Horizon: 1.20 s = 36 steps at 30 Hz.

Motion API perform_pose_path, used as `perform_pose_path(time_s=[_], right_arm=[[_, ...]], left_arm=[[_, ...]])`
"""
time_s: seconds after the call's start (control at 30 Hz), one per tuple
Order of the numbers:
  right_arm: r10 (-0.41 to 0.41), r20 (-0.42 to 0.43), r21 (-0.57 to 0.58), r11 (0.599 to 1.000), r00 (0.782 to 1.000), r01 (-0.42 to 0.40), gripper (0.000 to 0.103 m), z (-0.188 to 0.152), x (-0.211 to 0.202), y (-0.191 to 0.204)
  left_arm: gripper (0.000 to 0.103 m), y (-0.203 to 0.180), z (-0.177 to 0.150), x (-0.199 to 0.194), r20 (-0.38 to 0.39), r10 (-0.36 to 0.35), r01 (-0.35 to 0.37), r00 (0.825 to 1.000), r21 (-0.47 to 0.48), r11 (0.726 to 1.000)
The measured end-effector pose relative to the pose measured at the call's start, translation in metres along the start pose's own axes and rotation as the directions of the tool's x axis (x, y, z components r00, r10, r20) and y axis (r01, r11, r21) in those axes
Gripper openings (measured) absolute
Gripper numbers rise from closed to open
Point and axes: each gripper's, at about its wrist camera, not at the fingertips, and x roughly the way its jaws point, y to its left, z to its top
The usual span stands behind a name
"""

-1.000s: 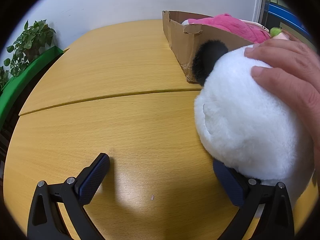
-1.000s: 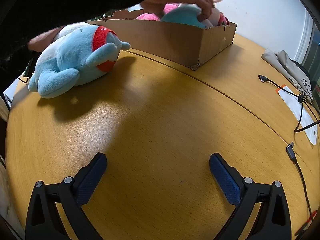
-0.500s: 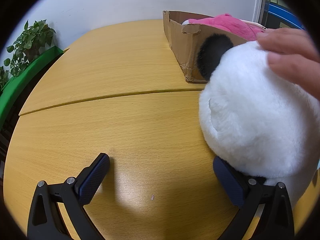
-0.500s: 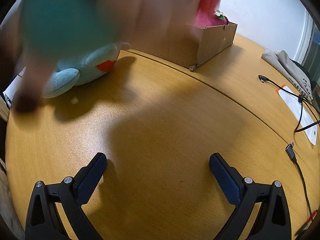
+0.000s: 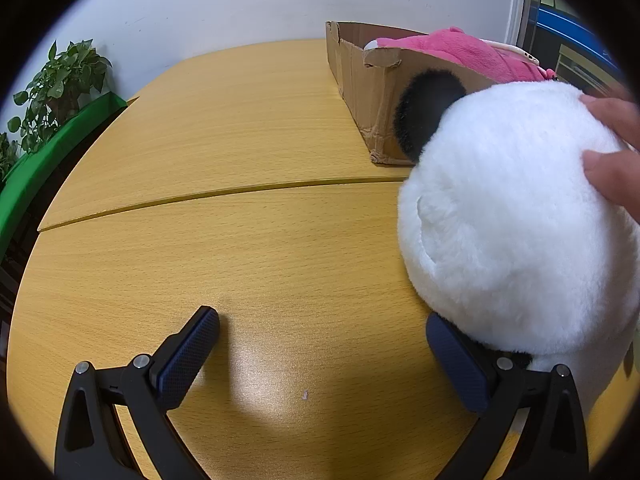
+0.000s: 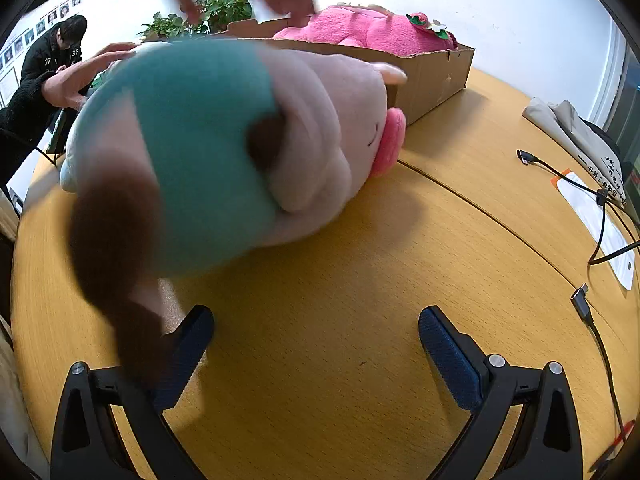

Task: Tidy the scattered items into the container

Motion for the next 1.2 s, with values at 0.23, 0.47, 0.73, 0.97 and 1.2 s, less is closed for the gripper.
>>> perform_pose_path(time_s=[0.23, 0.47, 0.73, 0.97, 1.2], right_arm=[[0.001, 0.000, 0.000, 1.000, 1.000, -0.001, 0.103, -0.0002, -0.0001, -0.0001], [-0.006, 0.000, 0.009, 1.000, 1.000, 0.006, 0.103, -0.0014, -0.0008, 0.0006], [-0.005, 0.000, 0.008, 1.000, 1.000, 0.005, 0.103, -0.0016, -0.0015, 0.0010], [-0.004, 0.000, 0.006, 1.000, 1.000, 0.004, 0.103, -0.0015, -0.0015, 0.0009], [-0.003, 0.001, 0.005, 1.000, 1.000, 0.003, 0.103, -0.0017, -0.0016, 0.0012]], left_arm=[[0.103, 0.0003, -0.0003, 0.0000, 0.000, 0.001, -0.001, 1.000, -0.002, 1.000], [0.103, 0.0003, -0.0001, -0.0002, 0.000, 0.002, -0.002, 1.000, -0.003, 1.000], [0.103, 0.0006, -0.0003, -0.0003, 0.000, 0.005, -0.005, 1.000, -0.007, 1.000], [0.103, 0.0008, -0.0004, -0.0005, 0.000, 0.006, -0.006, 1.000, -0.008, 1.000], [0.103, 0.0009, -0.0004, -0.0006, 0.000, 0.007, -0.007, 1.000, -0.010, 1.000]])
